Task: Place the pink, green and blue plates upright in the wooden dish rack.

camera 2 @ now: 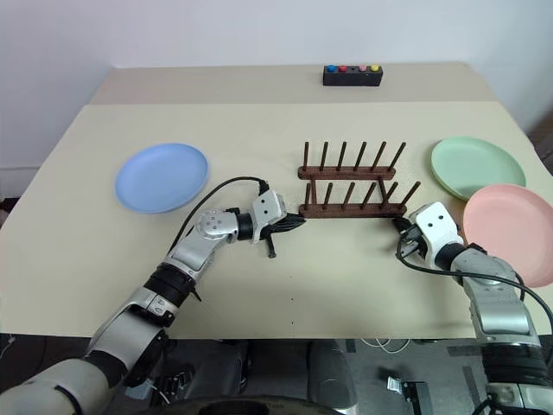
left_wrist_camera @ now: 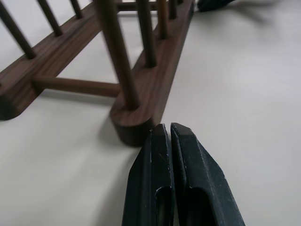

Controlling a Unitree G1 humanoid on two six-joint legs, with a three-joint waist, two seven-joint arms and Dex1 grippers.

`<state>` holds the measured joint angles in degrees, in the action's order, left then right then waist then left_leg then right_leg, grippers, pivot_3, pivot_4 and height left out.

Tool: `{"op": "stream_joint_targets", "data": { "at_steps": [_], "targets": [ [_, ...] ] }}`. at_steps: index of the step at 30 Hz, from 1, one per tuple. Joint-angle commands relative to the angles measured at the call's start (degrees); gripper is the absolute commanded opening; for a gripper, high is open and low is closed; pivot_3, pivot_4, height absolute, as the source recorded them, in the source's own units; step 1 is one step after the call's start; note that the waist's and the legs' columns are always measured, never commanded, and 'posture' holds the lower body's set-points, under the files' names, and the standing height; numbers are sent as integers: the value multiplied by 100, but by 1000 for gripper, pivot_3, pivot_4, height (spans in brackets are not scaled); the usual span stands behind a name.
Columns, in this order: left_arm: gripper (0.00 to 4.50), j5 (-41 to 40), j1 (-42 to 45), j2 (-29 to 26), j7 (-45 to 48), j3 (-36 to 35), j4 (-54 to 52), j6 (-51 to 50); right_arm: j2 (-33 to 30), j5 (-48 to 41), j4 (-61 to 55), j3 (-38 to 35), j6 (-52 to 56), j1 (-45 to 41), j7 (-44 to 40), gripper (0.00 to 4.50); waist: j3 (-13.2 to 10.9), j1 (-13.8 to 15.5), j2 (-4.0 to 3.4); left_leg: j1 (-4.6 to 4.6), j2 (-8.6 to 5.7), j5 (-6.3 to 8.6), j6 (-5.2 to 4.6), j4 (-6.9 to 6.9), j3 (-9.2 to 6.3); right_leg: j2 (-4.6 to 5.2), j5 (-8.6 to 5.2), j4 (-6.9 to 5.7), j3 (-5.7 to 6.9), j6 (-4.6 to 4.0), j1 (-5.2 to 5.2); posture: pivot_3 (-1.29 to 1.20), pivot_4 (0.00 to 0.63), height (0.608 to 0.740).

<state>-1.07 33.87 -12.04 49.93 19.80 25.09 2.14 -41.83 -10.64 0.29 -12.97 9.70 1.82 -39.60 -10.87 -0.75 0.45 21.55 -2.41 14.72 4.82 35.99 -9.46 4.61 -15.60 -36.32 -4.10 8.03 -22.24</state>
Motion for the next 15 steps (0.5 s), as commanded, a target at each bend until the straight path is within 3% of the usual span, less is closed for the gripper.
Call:
{"op": "stream_joint_targets", "data": {
  "at_steps": [1, 4, 10, 11, 15],
  "targets": [
    [88, -316, -188, -217, 350, -157, -827, -257, -266, -388, -685, -556, 344, 442, -274, 244, 0, -4, 0, 2, 0, 0, -1, -1, 0, 0, 0, 0, 0, 0, -2, 0, 150, 740],
    [79, -697, -453, -600, 806, -254, -1631, -652, -492, -972, -1767, -1341, 991, 1102, -565, 1293, -3, 0, -8, 11, -1, 1, -1, 6, 0, 2, 0, 0, -1, 0, -7, 0, 150, 740],
    [79, -1065, -750, -1122, 1360, -207, -2437, -1118, -700, -1231, -2654, -2267, 1836, 1708, -570, 4260, -3, -4, -7, -5, 2, 1, -1, 12, 5, -1, -2, 0, -1, -3, 11, 0, 150, 740],
    [79, -1128, -787, -1168, 1430, -203, -2525, -1183, -711, -1233, -2719, -2415, 1932, 1782, -566, 4454, -3, -3, -7, -3, 2, 1, -1, 12, 5, -1, -3, 0, -1, -3, 9, 0, 150, 740],
    [79, -1164, -879, -1305, 1542, -146, -2745, -1289, -744, -1141, -2768, -2900, 2222, 2069, -568, 4454, -4, 17, -5, 6, 2, 1, -1, 11, 5, 1, -2, 4, -1, -2, 4, 0, 150, 740]
  ]
}}
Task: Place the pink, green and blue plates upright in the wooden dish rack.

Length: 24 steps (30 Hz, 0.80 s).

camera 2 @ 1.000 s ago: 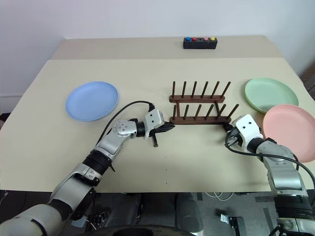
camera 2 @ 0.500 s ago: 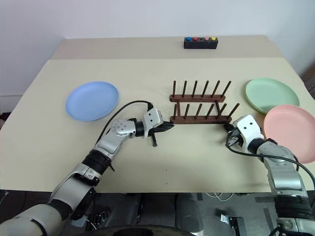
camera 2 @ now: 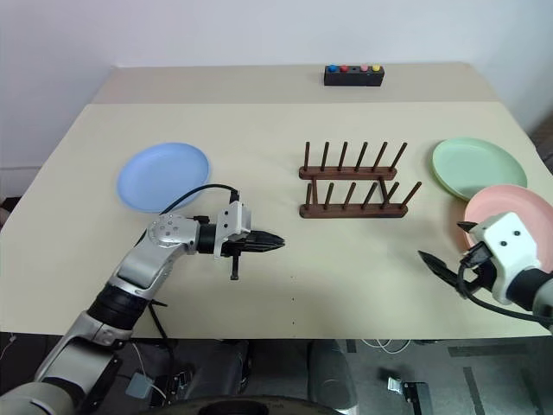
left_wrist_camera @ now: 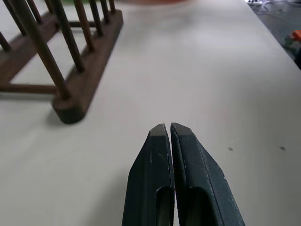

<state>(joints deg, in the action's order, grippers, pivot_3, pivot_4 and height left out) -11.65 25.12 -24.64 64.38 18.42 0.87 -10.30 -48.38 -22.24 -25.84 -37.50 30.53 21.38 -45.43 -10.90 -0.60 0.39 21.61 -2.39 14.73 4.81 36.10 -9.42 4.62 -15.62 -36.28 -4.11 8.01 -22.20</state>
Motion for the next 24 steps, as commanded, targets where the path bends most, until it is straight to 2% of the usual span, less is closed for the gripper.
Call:
{"op": "stream_joint_targets", "data": {
  "at_steps": [1, 5, 9, 12, 18, 22, 24],
  "targets": [
    [79, -96, -18, -49, 106, 14, -347, -47, -97, 99, -99, -509, 224, 168, 67, 4454, -1, 3, 1, 0, 0, 0, 0, 0, 0, 0, 0, 0, 0, 0, 0, 0, 150, 740],
    [79, -79, -35, 21, 69, 58, -354, -91, -10, 146, 7, -545, 664, 187, 292, 4454, -1, -10, 1, -2, 0, 0, 0, -2, 0, 0, 0, 1, 0, -1, 0, 0, 150, 740],
    [79, -31, -11, 135, 19, 147, -312, -83, 14, 249, 341, -119, 933, -233, 649, 4454, -1, -28, 1, -2, 1, 0, 0, 0, 4, 0, 0, 1, -2, -2, -1, 0, 150, 740],
    [79, -26, -14, 186, -26, 173, -358, -114, -30, 696, 910, 444, 731, -703, 1032, 4454, 0, -21, 0, -3, 2, 0, 0, -2, 5, 0, 1, 1, -2, -2, -2, 0, 150, 740],
    [79, -3, -122, 180, -171, 179, -495, -148, 38, 1233, 1710, 1093, 302, -1201, 1426, 4454, 1, -9, -2, 3, 1, 0, 0, -6, 4, 1, 0, 1, -1, -1, -11, 0, 150, 740],
    [79, -2, -220, 155, -276, 187, -599, -157, 85, 1508, 1783, 1282, 119, -1147, 1620, 3198, 1, -14, -3, 3, 1, 0, 0, -5, 4, 1, 1, 1, -2, 0, -9, 0, 150, 740],
    [79, -54, -258, 169, -325, 163, -663, -200, 100, 1614, 1593, 1319, 66, -1036, 1680, 2137, 1, -10, -3, 2, 1, 0, 0, -5, 4, 1, 1, 0, -1, 0, -9, 0, 150, 740]
  ]
}}
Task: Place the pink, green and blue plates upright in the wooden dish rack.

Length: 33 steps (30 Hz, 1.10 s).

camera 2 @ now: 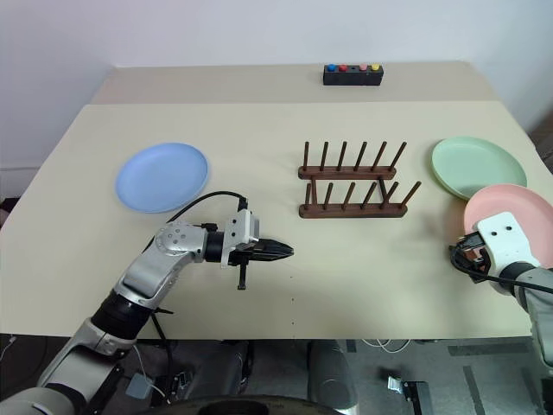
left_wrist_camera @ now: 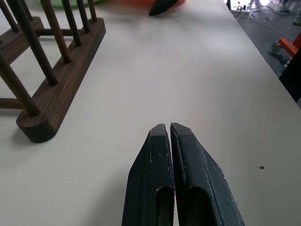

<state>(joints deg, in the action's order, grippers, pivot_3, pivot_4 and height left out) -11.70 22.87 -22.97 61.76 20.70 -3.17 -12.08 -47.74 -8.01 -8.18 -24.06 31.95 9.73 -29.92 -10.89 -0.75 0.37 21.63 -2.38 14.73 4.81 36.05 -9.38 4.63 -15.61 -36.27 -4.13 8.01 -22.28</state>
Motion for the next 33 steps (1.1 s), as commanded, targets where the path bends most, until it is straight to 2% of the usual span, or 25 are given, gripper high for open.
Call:
{"op": "stream_joint_targets", "data": {
  "at_steps": [1, 4, 5, 12, 19, 23, 28, 33],
  "targets": [
    [79, -66, -47, 4, -80, -72, -283, -38, 58, 183, -269, -40, -37, 158, 148, 1649, 0, 10, 0, 0, 0, 0, 0, 0, 0, 0, 0, 0, 0, 0, 1, 0, 150, 740],
    [79, -163, -56, 37, -96, -107, -322, -66, 12, 313, -529, -69, 60, 264, 249, 159, 0, 5, 0, 1, -1, 0, 0, 3, 0, 0, 0, 0, 0, 0, 2, 0, 150, 740],
    [79, -168, -54, 37, -94, -105, -322, -64, 11, 326, -610, -94, 117, 291, 262, 19, 0, -7, 2, 1, -1, 0, 0, 4, 0, 0, 0, 0, 0, 0, 2, 0, 150, 740],
    [79, -123, 22, 80, -52, -90, -183, 1, -207, 949, -1239, -309, 166, 756, 407, 19, 1, 3, -1, 0, 0, 0, 0, 1, 0, -1, -1, -1, -1, -1, 1, 0, 150, 740],
    [79, -104, 39, 96, -25, -88, -86, 100, -301, 973, -2104, -1104, -186, 884, 18, 19, 1, -7, -1, -1, 0, 0, 0, 1, 1, -1, -1, -1, -1, 0, 1, 0, 150, 740],
    [79, -104, 73, 114, -18, -97, -1, 149, -319, 292, -2270, -1535, -524, 264, -449, 19, 0, -11, 0, -2, 0, 0, 0, 3, 1, -1, 0, -1, 0, 0, 4, 0, 150, 740],
    [79, -69, 176, 152, -22, -131, 192, 262, -348, -1159, -2027, -1634, -526, -1166, -1034, 19, -3, -13, 3, -3, 2, 0, 0, 1, 1, -1, 0, -1, 0, 0, 6, 0, 150, 740],
    [79, -54, 212, 157, -101, -189, 291, 346, -105, -3255, -1822, -1401, 423, -2443, -1339, 19, -3, -1, 4, 2, 2, 0, 0, 1, -2, 0, 1, 2, 1, -1, 3, 0, 150, 740]
  ]
}}
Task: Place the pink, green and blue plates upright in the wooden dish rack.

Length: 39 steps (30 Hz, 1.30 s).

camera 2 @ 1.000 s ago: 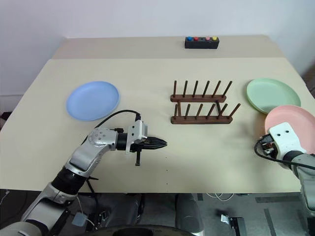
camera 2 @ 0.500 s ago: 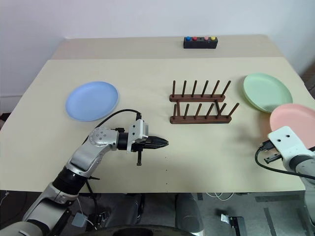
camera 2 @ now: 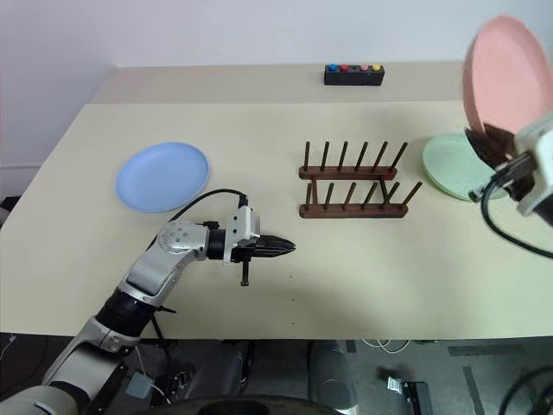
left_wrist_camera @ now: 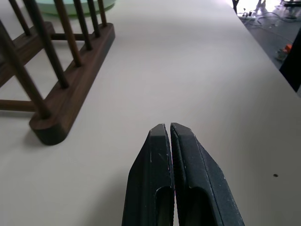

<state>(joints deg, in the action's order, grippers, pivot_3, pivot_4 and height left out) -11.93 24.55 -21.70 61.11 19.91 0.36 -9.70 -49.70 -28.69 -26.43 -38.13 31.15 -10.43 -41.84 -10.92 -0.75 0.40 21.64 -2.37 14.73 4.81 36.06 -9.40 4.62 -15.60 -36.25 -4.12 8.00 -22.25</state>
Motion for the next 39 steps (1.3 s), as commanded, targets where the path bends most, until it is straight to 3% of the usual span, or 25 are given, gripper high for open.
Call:
{"op": "stream_joint_targets", "data": {
  "at_steps": [1, 9, 16, 39],
  "targets": [
    [79, -34, 13, 15, -43, -120, -87, 110, 119, -1510, 66, 45, 675, -556, -202, 19, 0, -1, 1, 0, 0, 0, 0, 0, 0, 0, 0, 0, 0, 0, 0, 0, 150, 740],
    [79, -98, -176, -76, -108, -216, -292, 22, 290, -3085, 1003, 110, 1458, -1287, -65, 19, 0, 0, -1, 6, -1, 1, -1, 1, -1, 0, 0, 0, 0, 0, -7, 0, 150, 740],
    [79, -107, -188, -145, -105, -244, -298, 6, 268, -3893, 1932, 127, 1896, -1758, -135, 19, 1, -2, -4, 12, 0, 1, -2, -3, -1, 0, 1, 0, 0, -1, -16, 0, 150, 740],
    [79, -101, -241, -294, -178, -272, -458, -90, 37, -3545, 3244, 310, 1951, -1885, -892, 19, 1, -12, -7, 35, -1, 1, -2, 1, 0, -1, 1, -1, 0, 1, -38, 0, 150, 740]
  ]
}}
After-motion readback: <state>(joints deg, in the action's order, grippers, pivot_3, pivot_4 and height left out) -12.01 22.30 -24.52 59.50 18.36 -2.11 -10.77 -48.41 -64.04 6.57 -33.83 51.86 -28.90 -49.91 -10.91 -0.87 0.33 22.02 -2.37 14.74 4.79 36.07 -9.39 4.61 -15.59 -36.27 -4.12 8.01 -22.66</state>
